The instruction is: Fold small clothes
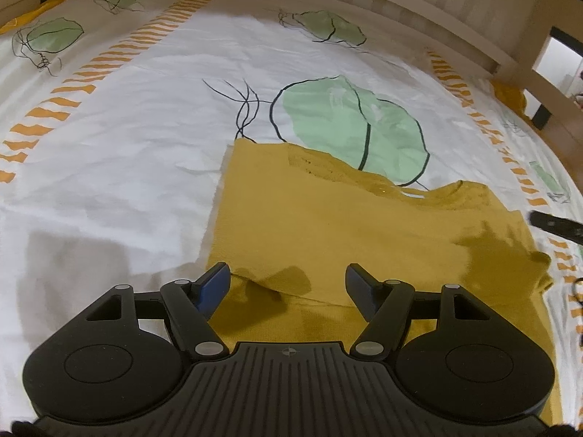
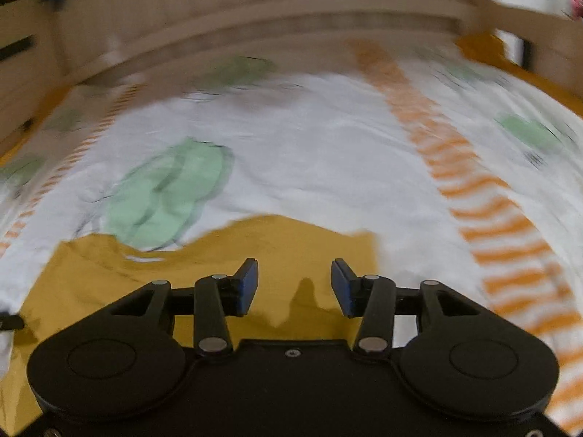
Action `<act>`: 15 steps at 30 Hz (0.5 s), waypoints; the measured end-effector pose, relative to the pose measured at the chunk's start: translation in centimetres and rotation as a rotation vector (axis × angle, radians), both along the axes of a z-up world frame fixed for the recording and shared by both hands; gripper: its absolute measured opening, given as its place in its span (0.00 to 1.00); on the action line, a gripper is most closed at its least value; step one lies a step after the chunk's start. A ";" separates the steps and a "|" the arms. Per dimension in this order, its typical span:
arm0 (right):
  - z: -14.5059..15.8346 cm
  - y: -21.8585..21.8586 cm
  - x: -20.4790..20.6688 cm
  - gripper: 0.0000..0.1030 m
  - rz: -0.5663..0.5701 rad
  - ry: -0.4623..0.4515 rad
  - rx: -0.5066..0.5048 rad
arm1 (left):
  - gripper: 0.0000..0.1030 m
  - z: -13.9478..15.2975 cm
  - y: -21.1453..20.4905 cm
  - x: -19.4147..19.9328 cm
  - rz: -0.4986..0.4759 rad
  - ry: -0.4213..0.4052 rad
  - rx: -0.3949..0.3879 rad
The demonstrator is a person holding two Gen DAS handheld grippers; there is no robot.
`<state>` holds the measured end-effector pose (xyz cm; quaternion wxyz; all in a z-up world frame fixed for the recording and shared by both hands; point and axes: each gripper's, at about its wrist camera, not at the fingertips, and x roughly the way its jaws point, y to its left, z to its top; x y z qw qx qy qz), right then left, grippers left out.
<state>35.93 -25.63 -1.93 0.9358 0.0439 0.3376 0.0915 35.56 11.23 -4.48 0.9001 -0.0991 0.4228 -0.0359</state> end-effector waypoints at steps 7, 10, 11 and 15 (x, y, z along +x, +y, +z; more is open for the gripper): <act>-2.8 5.6 1.3 0.52 0.222 0.014 -0.080 | 0.66 -0.2 -0.3 0.2 -0.002 0.008 -0.001; -3.7 6.9 1.5 0.52 0.266 0.023 -0.109 | 0.66 -0.3 -0.2 0.2 -0.002 0.011 -0.001; -4.0 7.3 1.5 0.52 0.283 0.026 -0.118 | 0.66 -0.2 -0.2 0.2 -0.001 0.011 -0.002; -4.6 8.7 1.3 0.54 0.344 0.023 -0.184 | 0.66 -0.2 -0.3 0.2 0.001 0.009 -0.002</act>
